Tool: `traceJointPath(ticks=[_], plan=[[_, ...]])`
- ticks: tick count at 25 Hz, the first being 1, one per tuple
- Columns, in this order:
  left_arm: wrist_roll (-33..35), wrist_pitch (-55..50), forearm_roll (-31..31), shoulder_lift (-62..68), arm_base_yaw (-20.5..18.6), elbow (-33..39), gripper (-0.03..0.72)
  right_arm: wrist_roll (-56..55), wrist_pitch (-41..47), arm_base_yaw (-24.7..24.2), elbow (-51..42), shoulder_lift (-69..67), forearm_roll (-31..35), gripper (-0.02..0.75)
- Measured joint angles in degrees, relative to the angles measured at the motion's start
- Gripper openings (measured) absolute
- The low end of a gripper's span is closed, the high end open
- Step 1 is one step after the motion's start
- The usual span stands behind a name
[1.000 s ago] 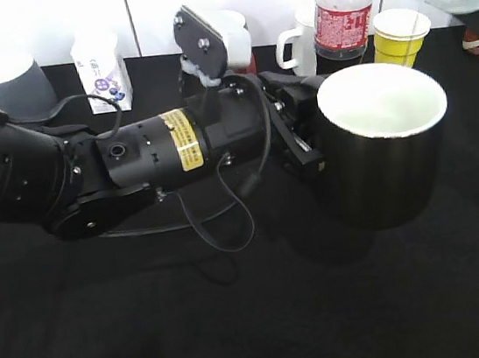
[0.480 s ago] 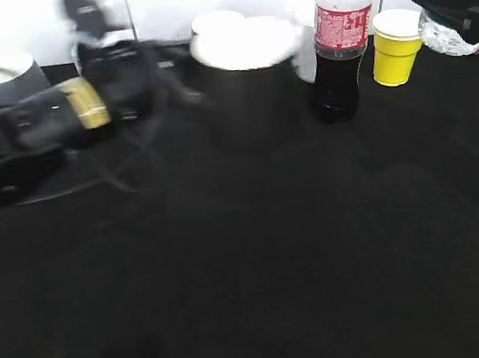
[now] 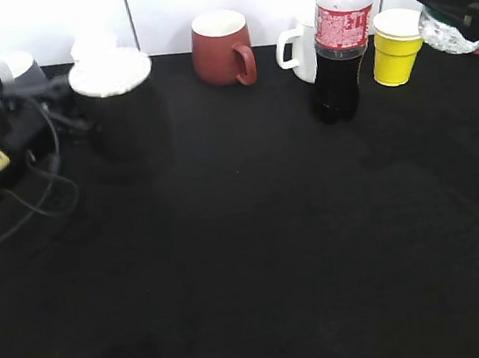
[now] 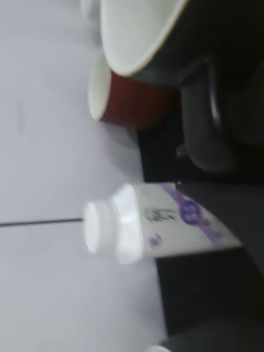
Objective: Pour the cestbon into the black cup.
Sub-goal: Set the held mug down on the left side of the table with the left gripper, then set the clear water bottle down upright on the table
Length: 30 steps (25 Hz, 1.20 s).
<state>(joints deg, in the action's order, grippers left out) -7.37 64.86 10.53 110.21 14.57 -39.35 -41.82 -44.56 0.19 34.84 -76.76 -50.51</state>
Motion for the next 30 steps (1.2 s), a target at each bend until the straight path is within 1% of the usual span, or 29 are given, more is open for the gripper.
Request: traceJointPath(ticks=[2, 7, 11, 12, 13, 14, 15, 20, 23, 27, 29, 30], plan=[[0.78, -0.06, -2.1, 3.56, -0.11, -1.18, 0.055, 0.0, 0.0, 0.0, 0.0, 0.0, 0.0, 0.489], [1.06, -0.06, -4.16, 10.58, -0.11, -6.85, 0.055, -0.06, 0.0, 0.0, 0.0, 0.0, 0.0, 0.489], [1.0, 1.38, -4.31, 12.71, -0.11, -8.86, 0.059, -0.06, 0.0, 0.0, 0.0, 0.0, 0.0, 0.489], [0.43, 2.03, -4.2, 12.8, -0.11, -8.86, 0.087, -0.06, 0.0, 0.0, 0.0, 0.0, 0.0, 0.489], [-0.31, 2.19, -4.2, 12.8, -0.11, -8.91, 0.148, -0.06, 0.0, 0.0, 0.0, 0.0, 0.0, 0.489], [-0.59, 2.26, -4.2, 12.8, -0.11, -8.91, 0.192, -0.06, 0.0, 0.0, 0.0, 0.0, 0.02, 0.489], [-0.65, 2.62, -4.2, 12.8, -0.11, -8.57, 0.214, -0.06, 0.0, 0.0, 0.0, 0.0, 0.02, 0.489], [-0.79, 4.25, -3.79, 11.64, -0.11, -4.36, 0.23, -0.13, 0.0, 0.0, 0.0, 0.0, 0.07, 0.489], [-0.85, 4.45, -5.09, 8.96, -0.11, -1.34, 0.237, -0.18, 0.0, 0.0, 0.0, -0.06, 0.08, 0.489], [-0.9, 4.45, -5.26, 3.16, -0.11, 6.48, 0.24, 0.03, 0.08, 0.0, 0.0, -2.99, 0.82, 0.489], [-0.9, 4.45, -2.32, -1.97, -0.11, 10.64, 0.241, 2.7, 0.54, 0.0, 0.0, -7.59, 1.25, 0.489], [-0.9, 4.45, -0.79, -4.93, -0.11, 12.32, 0.24, 7.02, 0.59, 0.0, 0.0, -10.4, 2.1, 0.489]])
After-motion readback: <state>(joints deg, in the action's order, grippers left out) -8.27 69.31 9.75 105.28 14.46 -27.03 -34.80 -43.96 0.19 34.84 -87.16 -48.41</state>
